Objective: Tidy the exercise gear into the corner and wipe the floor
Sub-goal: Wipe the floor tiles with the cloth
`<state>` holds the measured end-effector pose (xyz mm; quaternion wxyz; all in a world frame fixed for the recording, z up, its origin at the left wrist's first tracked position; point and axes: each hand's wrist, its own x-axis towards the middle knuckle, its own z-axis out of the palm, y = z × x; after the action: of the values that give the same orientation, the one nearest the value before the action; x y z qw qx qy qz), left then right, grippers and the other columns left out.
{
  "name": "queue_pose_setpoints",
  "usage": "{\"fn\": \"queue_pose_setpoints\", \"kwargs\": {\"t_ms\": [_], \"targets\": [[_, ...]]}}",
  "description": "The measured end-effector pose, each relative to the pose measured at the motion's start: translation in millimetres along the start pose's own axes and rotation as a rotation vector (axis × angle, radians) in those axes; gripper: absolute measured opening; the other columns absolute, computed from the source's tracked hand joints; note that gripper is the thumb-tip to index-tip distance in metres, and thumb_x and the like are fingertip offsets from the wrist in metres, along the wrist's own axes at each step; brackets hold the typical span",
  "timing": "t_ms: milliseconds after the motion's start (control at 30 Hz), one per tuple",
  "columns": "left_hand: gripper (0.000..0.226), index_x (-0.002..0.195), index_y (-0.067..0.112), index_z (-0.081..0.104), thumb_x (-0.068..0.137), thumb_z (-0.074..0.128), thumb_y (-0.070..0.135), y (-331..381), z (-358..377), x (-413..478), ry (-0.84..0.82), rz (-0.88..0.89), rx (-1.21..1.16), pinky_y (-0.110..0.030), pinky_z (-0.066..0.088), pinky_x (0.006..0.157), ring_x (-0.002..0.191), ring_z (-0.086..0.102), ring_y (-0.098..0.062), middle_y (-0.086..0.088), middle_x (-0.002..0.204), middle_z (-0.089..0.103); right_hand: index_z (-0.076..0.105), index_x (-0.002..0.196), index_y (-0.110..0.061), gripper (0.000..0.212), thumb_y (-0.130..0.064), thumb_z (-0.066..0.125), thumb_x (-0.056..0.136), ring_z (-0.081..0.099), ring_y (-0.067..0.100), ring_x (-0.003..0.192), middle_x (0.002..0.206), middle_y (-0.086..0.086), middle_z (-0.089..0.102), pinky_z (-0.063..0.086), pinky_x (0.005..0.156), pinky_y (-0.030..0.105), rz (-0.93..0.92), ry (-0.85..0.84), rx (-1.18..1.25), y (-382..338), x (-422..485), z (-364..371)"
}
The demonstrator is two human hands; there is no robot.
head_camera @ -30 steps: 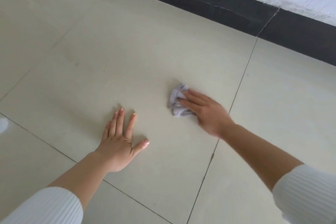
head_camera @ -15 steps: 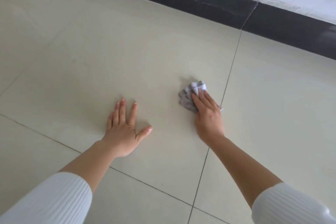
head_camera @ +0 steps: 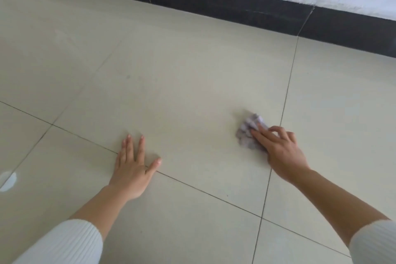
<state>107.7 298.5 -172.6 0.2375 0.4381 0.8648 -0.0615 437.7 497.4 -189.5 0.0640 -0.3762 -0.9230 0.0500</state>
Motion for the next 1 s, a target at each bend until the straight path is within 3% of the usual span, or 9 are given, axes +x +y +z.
{"fn": "queue_pose_setpoints", "kwargs": {"t_ms": [100, 200, 333, 433, 600, 700, 767, 867, 1000], "targets": [[0.084, 0.148, 0.018, -0.021, 0.093, 0.026, 0.061, -5, 1, -3, -0.054, 0.033, 0.004, -0.038, -0.008, 0.118, 0.143, -0.026, -0.026, -0.015, 0.154, -0.028, 0.051, 0.136, -0.021, 0.064, 0.006, 0.054, 0.077, 0.037, 0.031, 0.107, 0.143, -0.001, 0.049, 0.029, 0.081, 0.038, 0.47, 0.048, 0.049, 7, 24, -2], [0.082, 0.149, 0.017, -0.021, 0.095, 0.026, 0.058, -2, 4, -2, -0.066, 0.025, -0.004, -0.039, -0.008, 0.118, 0.143, -0.027, -0.028, -0.017, 0.154, -0.029, 0.053, 0.128, -0.02, 0.056, 0.004, 0.045, 0.078, 0.034, 0.03, 0.102, 0.14, -0.006, 0.049, 0.027, 0.077, 0.035, 0.611, 0.062, 0.174, -30, 45, 5], [0.082, 0.148, 0.018, -0.023, 0.095, 0.025, 0.058, -2, 5, -1, -0.081, 0.009, 0.002, -0.04, -0.009, 0.117, 0.142, -0.028, -0.027, -0.016, 0.153, -0.031, 0.061, 0.125, -0.018, 0.07, 0.008, 0.039, 0.064, 0.04, 0.028, 0.086, 0.135, -0.003, 0.056, 0.035, 0.069, 0.033, 0.224, 0.084, 0.218, -106, 33, 21], [0.081, 0.148, 0.018, -0.023, 0.095, 0.023, 0.059, 1, 4, -2, -0.106, -0.004, 0.02, -0.04, -0.009, 0.117, 0.142, -0.028, -0.027, -0.015, 0.154, -0.031, 0.061, 0.123, -0.025, 0.066, -0.005, 0.031, 0.067, 0.042, 0.025, 0.083, 0.133, -0.005, 0.057, 0.047, 0.065, 0.034, -0.123, 0.014, 0.235, -145, -2, 25], [0.08, 0.145, 0.012, -0.028, 0.095, 0.013, 0.06, -1, -22, 14, -0.166, 0.187, 0.356, -0.043, -0.013, 0.117, 0.141, -0.031, -0.024, -0.011, 0.151, -0.036, 0.061, 0.124, -0.025, 0.07, -0.005, 0.072, 0.057, 0.054, 0.023, 0.09, 0.134, -0.006, 0.057, 0.048, 0.07, 0.028, -0.618, -0.21, 0.138, -133, -5, 4], [0.083, 0.141, 0.012, -0.034, 0.094, 0.013, 0.063, 3, -38, 26, -0.259, 0.268, 0.469, -0.042, -0.015, 0.117, 0.139, -0.034, -0.024, -0.012, 0.148, -0.04, 0.064, 0.122, -0.022, 0.072, 0.004, 0.07, 0.055, 0.059, 0.03, 0.092, 0.13, -0.002, 0.061, 0.046, 0.071, 0.033, -0.334, -0.127, 0.029, -82, 33, -6], [0.084, 0.133, 0.01, -0.039, 0.093, 0.011, 0.064, 1, -37, 29, -0.265, 0.314, 0.494, -0.04, -0.016, 0.116, 0.138, -0.035, -0.024, -0.013, 0.147, -0.041, 0.061, 0.127, -0.023, 0.063, 0.006, 0.062, 0.071, 0.051, 0.033, 0.107, 0.13, 0.002, 0.06, 0.037, 0.083, 0.038, 0.115, 0.019, 0.006, -44, 42, -13], [0.089, 0.125, 0.01, -0.044, 0.074, -0.01, 0.074, -8, -32, 31, -0.238, 0.378, 0.456, -0.038, -0.018, 0.115, 0.136, -0.038, -0.024, -0.013, 0.14, -0.048, 0.06, 0.128, -0.024, 0.043, -0.006, 0.052, 0.09, 0.044, 0.032, 0.111, 0.109, 0.015, 0.059, 0.031, 0.091, 0.036, 0.632, 0.031, 0.074, 2, 21, -19], [0.09, 0.123, 0.016, -0.048, 0.059, -0.019, 0.074, -15, -29, 35, -0.276, 0.426, 0.347, -0.038, -0.02, 0.115, 0.131, -0.046, -0.021, -0.007, 0.133, -0.055, 0.068, 0.118, -0.027, 0.034, -0.011, 0.057, 0.09, 0.053, 0.028, 0.088, 0.097, 0.012, 0.051, 0.035, 0.076, 0.023, 0.803, 0.103, 0.314, -26, -17, -13]]}}
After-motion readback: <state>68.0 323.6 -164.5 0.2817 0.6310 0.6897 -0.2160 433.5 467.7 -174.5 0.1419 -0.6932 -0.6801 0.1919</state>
